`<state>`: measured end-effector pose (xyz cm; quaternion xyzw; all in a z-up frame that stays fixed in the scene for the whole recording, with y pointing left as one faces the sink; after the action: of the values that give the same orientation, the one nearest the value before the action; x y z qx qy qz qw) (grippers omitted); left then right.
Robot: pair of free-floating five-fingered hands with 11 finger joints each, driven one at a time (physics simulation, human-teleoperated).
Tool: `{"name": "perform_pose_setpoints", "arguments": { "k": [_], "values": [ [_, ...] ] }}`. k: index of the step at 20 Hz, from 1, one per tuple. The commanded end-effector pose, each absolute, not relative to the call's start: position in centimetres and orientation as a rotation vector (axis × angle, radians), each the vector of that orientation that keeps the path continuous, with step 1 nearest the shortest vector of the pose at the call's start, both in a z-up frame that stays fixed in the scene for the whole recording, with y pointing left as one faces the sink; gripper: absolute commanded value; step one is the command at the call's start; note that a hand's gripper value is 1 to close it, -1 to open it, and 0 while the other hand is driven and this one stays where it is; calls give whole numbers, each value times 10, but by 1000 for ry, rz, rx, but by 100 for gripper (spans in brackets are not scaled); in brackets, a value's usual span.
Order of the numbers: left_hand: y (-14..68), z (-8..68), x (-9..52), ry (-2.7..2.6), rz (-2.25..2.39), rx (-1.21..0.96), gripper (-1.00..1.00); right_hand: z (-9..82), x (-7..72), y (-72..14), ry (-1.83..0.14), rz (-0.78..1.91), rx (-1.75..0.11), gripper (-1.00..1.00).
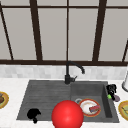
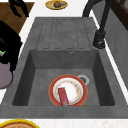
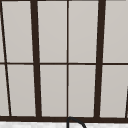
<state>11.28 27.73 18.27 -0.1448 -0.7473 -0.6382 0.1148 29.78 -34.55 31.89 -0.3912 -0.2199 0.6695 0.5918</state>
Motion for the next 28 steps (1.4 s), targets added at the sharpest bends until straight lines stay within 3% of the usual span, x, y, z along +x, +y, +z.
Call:
{"name": "perform_pose_setpoints", "arguments": {
  "k": [1, 15, 28],
  "values": [
    [277, 183, 113, -2190, -1871, -424, 0, 321, 298, -315, -474, 1565, -874, 100],
    [277, 183, 113, -2190, -1871, -424, 0, 313, 340, -226, -394, 1544, -794, 100],
    [277, 183, 113, -2190, -1871, -424, 0, 211, 427, -147, -358, 1605, -894, 100]
  ]
}}
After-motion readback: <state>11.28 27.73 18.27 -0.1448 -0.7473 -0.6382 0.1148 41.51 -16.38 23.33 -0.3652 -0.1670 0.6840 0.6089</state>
